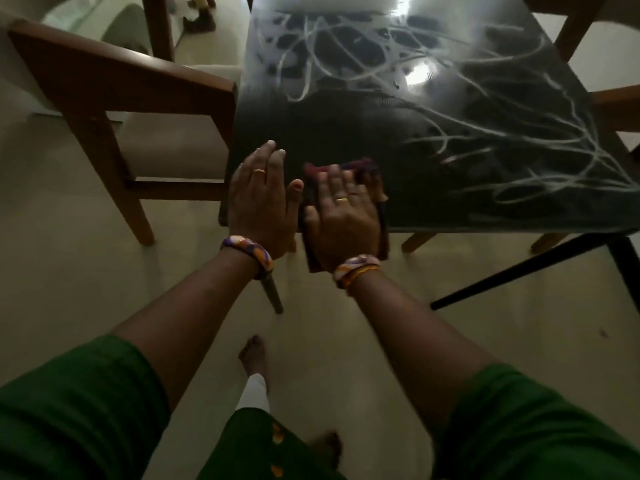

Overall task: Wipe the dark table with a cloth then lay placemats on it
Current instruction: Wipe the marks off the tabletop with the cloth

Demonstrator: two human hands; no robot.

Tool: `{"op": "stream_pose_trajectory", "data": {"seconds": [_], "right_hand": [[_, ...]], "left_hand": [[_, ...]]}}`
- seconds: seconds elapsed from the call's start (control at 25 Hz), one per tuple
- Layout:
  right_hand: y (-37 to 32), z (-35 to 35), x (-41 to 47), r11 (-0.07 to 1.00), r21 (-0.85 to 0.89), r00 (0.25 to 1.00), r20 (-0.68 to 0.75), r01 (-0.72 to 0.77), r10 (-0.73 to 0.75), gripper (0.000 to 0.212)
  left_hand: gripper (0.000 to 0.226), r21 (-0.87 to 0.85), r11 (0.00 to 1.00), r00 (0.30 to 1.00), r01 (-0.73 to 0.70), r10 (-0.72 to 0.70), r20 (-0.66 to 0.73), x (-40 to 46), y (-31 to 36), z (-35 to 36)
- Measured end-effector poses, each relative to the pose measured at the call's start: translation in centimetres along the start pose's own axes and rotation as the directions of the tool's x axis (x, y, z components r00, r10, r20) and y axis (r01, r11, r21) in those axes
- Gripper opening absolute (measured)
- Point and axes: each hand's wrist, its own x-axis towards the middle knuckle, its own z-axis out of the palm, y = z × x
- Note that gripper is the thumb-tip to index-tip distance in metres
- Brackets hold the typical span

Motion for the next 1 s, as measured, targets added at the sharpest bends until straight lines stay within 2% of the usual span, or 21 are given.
{"op": "stream_pose_trajectory", "data": {"seconds": [0.08,0.12,0.16,0.24,0.32,0.4,0.44,0.48,0.6,0.68,0.72,0.76,0.88,0.96,1.0], "right_hand": [[1.8,-0.4,0.4,0.984,-0.019,0.984,0.03,0.178,-0.177,0.051],[4.8,-1.0,0.4,0.981,-0.049,0.982,0.03,0.185,-0.184,0.048],[8.4,-1.5,0.0,0.983,-0.105,0.989,0.021,0.149,-0.148,0.047],[16.6,-2.8,-1.0,0.977,-0.212,0.998,-0.063,-0.016,0.002,0.048],[21.8,-4.9,-1.8,0.959,-0.192,0.977,0.009,-0.209,0.215,0.058],[20.8,-5.3,-1.5,0.907,-0.161,0.914,0.056,-0.389,0.401,0.073],[18.5,-4.9,-1.2,0.899,-0.13,0.903,0.054,-0.418,0.427,0.079],[15.4,-4.4,-0.8,0.912,-0.108,0.912,0.077,-0.395,0.403,0.081],[8.2,-2.9,-0.1,0.978,-0.043,0.958,0.197,-0.203,0.207,0.074],[10.0,-3.4,1.0,0.989,-0.049,0.958,0.248,-0.139,0.147,0.069],[12.6,-3.9,1.3,0.982,-0.075,0.951,0.246,-0.171,0.185,0.067],[15.6,-4.3,1.4,0.963,-0.105,0.935,0.233,-0.247,0.266,0.067],[23.0,-6.6,0.9,0.84,-0.173,0.796,0.267,-0.515,0.543,0.066],[22.2,-6.7,1.0,0.812,-0.179,0.774,0.247,-0.555,0.583,0.066],[20.2,-6.2,1.5,0.839,-0.156,0.802,0.245,-0.522,0.545,0.066]], "left_hand": [[0.06,0.029,1.0,1.0,-0.007,0.006,0.026,1.0,1.0,0.5],[0.06,0.048,0.998,0.999,-0.035,0.033,0.043,1.5,1.8,0.8],[0.059,0.064,0.995,0.996,-0.071,0.067,0.059,1.9,2.7,1.2],[0.057,0.089,0.988,0.986,-0.129,0.119,0.115,2.8,4.5,2.3],[0.057,0.119,0.984,0.977,-0.132,0.109,0.184,3.2,5.7,3.6],[0.058,0.16,0.982,0.974,-0.095,0.058,0.221,3.2,6.0,4.5],[0.058,0.176,0.981,0.972,-0.081,0.039,0.23,3.2,5.9,4.7],[0.058,0.187,0.979,0.972,-0.077,0.031,0.234,3.1,5.9,5.0],[0.056,0.201,0.977,0.968,-0.076,0.024,0.25,3.2,6.0,5.2],[0.057,0.216,0.974,0.967,-0.074,0.017,0.256,3.2,6.1,5.0],[0.057,0.225,0.972,0.965,-0.073,0.011,0.262,3.2,6.1,5.0],[0.057,0.232,0.97,0.963,-0.073,0.008,0.271,3.1,6.1,4.9],[0.057,0.247,0.965,0.957,-0.09,0.015,0.29,3.2,6.2,5.0],[0.057,0.266,0.959,0.95,-0.101,0.014,0.311,3.2,6.3,5.1],[0.056,0.272,0.956,0.948,-0.107,0.015,0.319,3.2,6.3,5.1]]}}
